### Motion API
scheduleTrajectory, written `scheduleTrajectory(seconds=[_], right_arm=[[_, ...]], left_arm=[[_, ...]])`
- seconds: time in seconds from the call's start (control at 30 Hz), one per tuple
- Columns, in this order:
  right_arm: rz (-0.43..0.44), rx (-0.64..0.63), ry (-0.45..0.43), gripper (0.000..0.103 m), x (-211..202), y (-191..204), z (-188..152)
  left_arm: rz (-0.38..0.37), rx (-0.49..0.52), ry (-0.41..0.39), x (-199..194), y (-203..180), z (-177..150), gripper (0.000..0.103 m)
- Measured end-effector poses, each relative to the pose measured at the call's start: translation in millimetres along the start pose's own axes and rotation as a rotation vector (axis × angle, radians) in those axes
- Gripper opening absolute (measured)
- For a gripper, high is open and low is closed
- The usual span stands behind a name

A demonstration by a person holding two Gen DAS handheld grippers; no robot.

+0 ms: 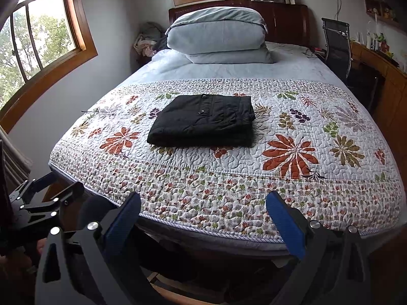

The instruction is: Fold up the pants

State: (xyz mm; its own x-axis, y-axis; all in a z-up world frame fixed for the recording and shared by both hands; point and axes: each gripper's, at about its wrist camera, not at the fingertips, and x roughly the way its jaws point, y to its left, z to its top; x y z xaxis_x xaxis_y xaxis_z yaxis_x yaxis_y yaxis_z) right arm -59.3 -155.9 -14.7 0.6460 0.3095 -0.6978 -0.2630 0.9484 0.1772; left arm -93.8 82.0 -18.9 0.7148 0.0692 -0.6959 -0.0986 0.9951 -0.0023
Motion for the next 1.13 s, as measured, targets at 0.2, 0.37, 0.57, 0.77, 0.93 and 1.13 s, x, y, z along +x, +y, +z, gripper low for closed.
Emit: scheduleTrajectory(seconds=[0.2,0.37,0.57,0.77,0.93,1.13], right_arm=[[0.0,-0.002,0.002,0.099,0.6,1.0,0.0],[0.0,-0.003,0.002,0.099,1.7,1.1,-1.0],[0.002,0.0,0.002,0.099,1.9,0.6,-1.4],[0.003,0.002,0.002,0.099,2.5,-0.4,-1.5],[0.004,0.001,0.003,0.099,2.4,-0.6,-1.8],[0.005,0.001,0.003,0.099,2.4,-1.3,-2.3]], left_arm=[[0.0,0.011,-0.024,-2.5,-2.3,-1.0,0.1],[-0.005,0.008,-0.051,-5.5,-1.5,-2.6,0.096],[-0.019,0.01,-0.054,-6.5,-0.9,-2.2,0.095],[-0.011,0.013,-0.053,-6.2,-2.3,-2.5,0.096],[0.001,0.009,-0.047,-6.5,-0.7,-1.6,0.098],[-0.005,-0.011,-0.026,-3.2,3.3,-1.4,0.098]])
